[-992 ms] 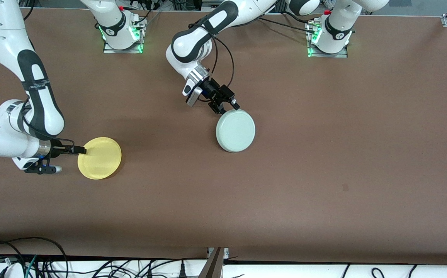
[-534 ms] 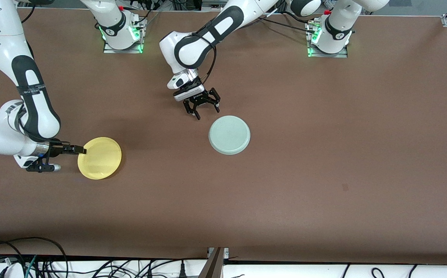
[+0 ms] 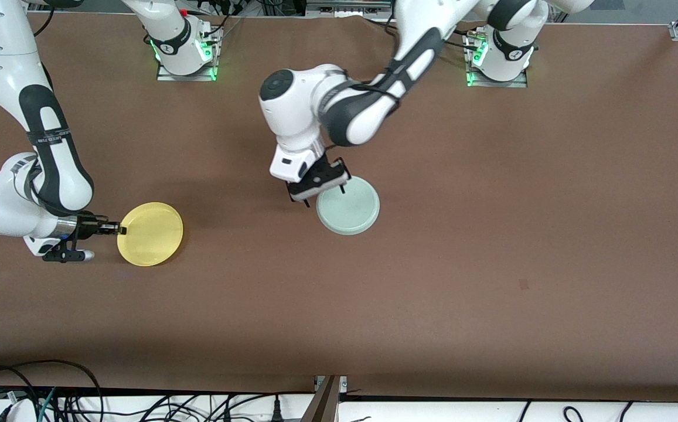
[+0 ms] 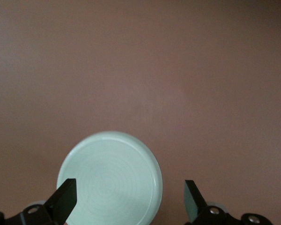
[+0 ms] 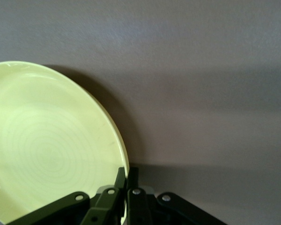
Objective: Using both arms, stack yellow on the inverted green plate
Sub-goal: 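Open the left gripper and withdraw while the right gripper grips the yellow plate, then carry the yellow plate onto the green plate while the left gripper retracts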
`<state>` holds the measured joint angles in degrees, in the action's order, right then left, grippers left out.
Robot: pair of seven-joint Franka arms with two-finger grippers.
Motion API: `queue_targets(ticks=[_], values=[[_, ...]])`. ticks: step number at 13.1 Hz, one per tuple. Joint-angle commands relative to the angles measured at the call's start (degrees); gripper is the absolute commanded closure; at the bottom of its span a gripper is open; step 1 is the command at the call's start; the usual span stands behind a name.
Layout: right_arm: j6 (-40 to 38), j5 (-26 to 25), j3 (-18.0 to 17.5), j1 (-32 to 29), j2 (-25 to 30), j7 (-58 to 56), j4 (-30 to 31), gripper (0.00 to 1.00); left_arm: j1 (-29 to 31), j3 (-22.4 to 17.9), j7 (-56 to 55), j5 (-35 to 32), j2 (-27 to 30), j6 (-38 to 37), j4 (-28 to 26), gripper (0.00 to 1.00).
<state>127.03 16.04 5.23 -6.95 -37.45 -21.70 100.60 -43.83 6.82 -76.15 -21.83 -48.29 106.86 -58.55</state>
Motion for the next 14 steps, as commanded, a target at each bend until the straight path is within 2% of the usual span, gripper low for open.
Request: queue_targets(ticks=[1,3,5,7,8,10,12,13,14], values=[[-3.8,0.9,-2.9,-0.2,2.6,-0.5,-3.0,1.00,7.6,1.3,16.3,4.3,7.3,-6.5,-1.3,0.00],[-12.6,0.8,-5.8,0.4,3.6,5.8,-9.4,1.00,13.7,1.1,29.9,8.9,11.9,-8.8,-1.7,0.00],[-17.6,0.6,-8.8,2.2,3.6,15.4,-13.2,1.00,18.9,1.2,42.3,10.4,15.7,-14.9,-1.8,0.00],[-16.6,0.7,-13.1,5.0,3.9,20.7,-13.1,1.00,24.6,1.1,54.7,16.3,19.2,-18.7,-1.9,0.00],[-15.9,0.7,-13.4,8.2,3.7,25.7,-13.1,1.00,27.7,1.2,60.4,18.4,20.7,-20.4,-1.8,0.00],[-11.4,0.7,-13.4,16.1,3.3,34.0,-11.3,1.00,32.2,1.1,69.1,19.8,22.6,-25.1,-1.9,0.00],[-1.2,0.8,-13.5,22.6,2.8,43.7,-6.5,1.00,34.3,0.7,71.5,19.5,24.6,-31.9,-2.8,0.00],[3.8,0.9,-13.6,25.2,2.6,47.7,-4.5,1.00,35.7,0.1,71.7,19.7,26.5,-33.2,-5.0,0.00],[6.2,0.9,-13.6,28.5,2.5,52.2,-4.1,1.00,38.6,0.3,72.8,20.0,30.9,-32.3,-11.1,0.00]])
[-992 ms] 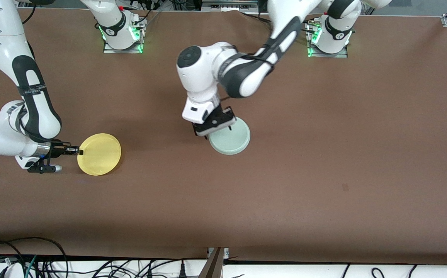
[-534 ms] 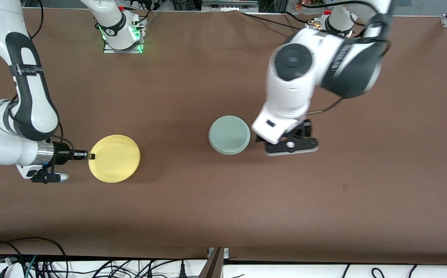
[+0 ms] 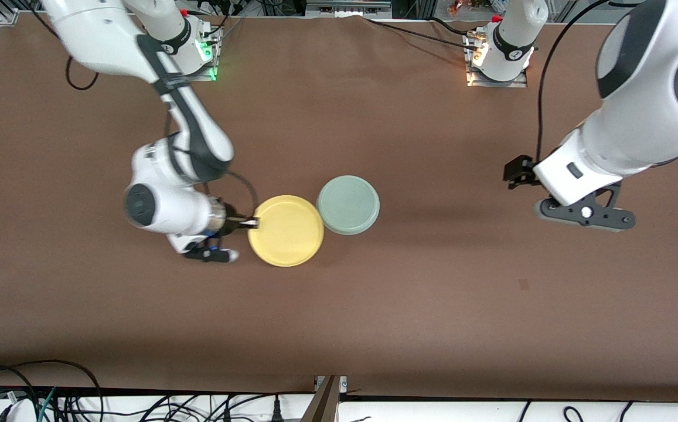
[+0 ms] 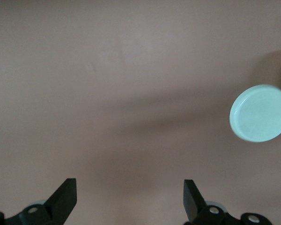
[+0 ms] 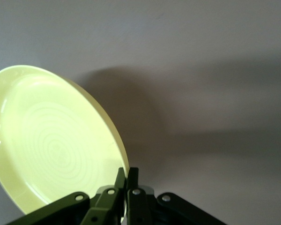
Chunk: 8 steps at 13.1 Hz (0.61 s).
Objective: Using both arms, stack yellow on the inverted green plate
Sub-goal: 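Carry the yellow plate onto the green plate while the left gripper retracts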
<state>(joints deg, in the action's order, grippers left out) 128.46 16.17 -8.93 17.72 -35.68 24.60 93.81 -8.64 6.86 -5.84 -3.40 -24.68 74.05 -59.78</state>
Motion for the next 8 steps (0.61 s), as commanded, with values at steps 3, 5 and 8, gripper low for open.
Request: queue_targets(ticks=[3,5,8], values=[[7.8,0.8,0.6,9.7,-0.3,12.2,3.1,1.00,6.4,0.1,4.7,3.5,18.4,6.0,-23.9,0.00],[9.4,0.8,0.6,11.4,-0.5,13.6,4.5,1.00,7.3,0.0,4.8,3.5,24.6,12.3,-32.5,0.00],[11.5,0.8,0.7,13.1,-0.4,13.8,7.1,1.00,7.8,0.3,5.0,3.0,28.7,14.2,-38.3,0.00]])
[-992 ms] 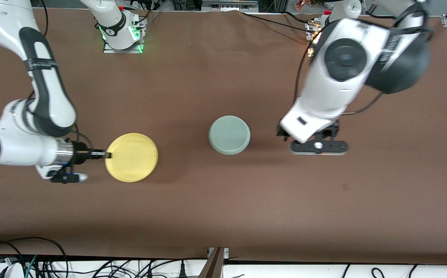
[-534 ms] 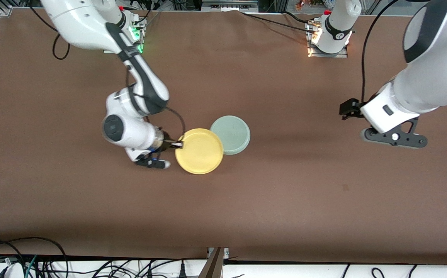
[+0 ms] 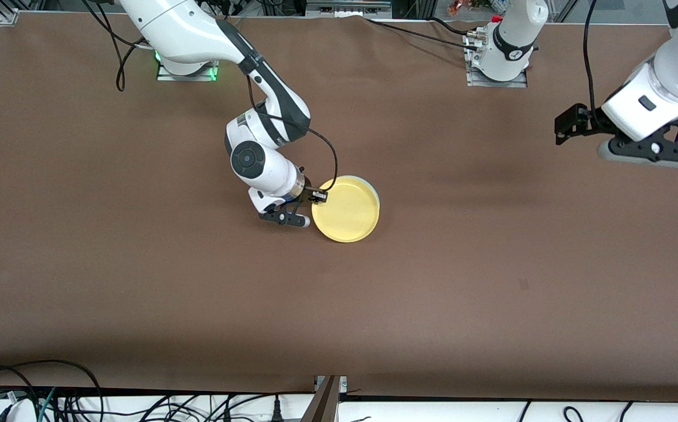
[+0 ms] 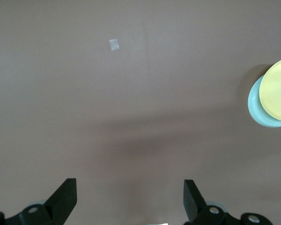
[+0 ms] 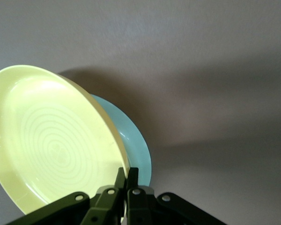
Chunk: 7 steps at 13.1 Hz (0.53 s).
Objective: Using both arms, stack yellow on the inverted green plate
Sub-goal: 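Carry the yellow plate onto the green plate while the left gripper retracts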
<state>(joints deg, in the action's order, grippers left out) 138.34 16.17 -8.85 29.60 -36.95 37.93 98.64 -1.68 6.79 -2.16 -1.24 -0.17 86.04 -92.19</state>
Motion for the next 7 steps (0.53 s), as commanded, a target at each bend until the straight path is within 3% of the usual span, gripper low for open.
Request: queue_targets(ticks=[1,5,7], values=[[1.7,0.7,0.5,1.3,1.3,0.4,3.0,1.00,0.9,0.5,1.5,0.6,4.1,2.2,-5.5,0.00],[1.7,0.7,0.5,1.9,1.4,0.4,3.5,1.00,2.5,0.1,1.6,-1.3,4.1,1.9,-4.8,0.00],[1.6,0.7,0.7,2.1,1.4,2.5,3.1,0.01,5.4,0.2,2.8,0.4,4.0,2.4,-4.0,0.00]])
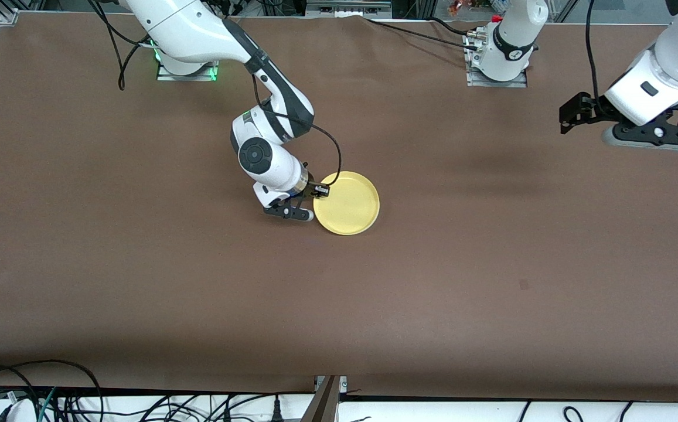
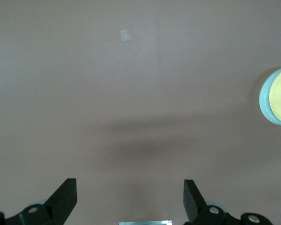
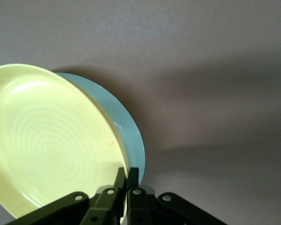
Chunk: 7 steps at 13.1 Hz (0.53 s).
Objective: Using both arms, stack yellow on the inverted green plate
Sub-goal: 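Open the right gripper to release the yellow plate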
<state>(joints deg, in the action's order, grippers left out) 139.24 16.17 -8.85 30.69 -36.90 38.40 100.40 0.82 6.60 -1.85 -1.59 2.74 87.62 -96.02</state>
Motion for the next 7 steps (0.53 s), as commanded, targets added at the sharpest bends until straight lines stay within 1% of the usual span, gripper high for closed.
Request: queue_targets(ticks=[1,2,3,4,5,7], values=[[0.5,0.5,1.0,1.0,1.6,1.9,0.3,0.00,4.6,0.3,6.3,3.0,1.0,0.8,0.3,0.00],[0.1,0.3,1.9,0.7,2.4,1.6,-0.6,0.00,5.3,0.3,7.6,3.3,0.7,0.7,0.6,0.00],[-2.9,-0.2,5.1,0.7,4.4,0.7,-1.7,0.00,5.4,0.2,7.6,2.9,0.2,0.4,2.6,0.00],[-7.5,-0.3,7.5,0.4,5.4,-1.3,-3.7,0.00,5.5,0.0,7.7,2.6,0.0,0.3,3.9,0.00],[-14.6,-0.2,11.1,0.4,6.0,-6.1,-6.9,0.00,6.4,-1.0,8.4,2.6,0.0,0.3,4.7,0.00],[-29.5,0.0,18.8,0.2,6.2,-16.9,-14.3,0.00,7.4,-1.3,10.1,3.5,-0.5,0.3,5.0,0.00]])
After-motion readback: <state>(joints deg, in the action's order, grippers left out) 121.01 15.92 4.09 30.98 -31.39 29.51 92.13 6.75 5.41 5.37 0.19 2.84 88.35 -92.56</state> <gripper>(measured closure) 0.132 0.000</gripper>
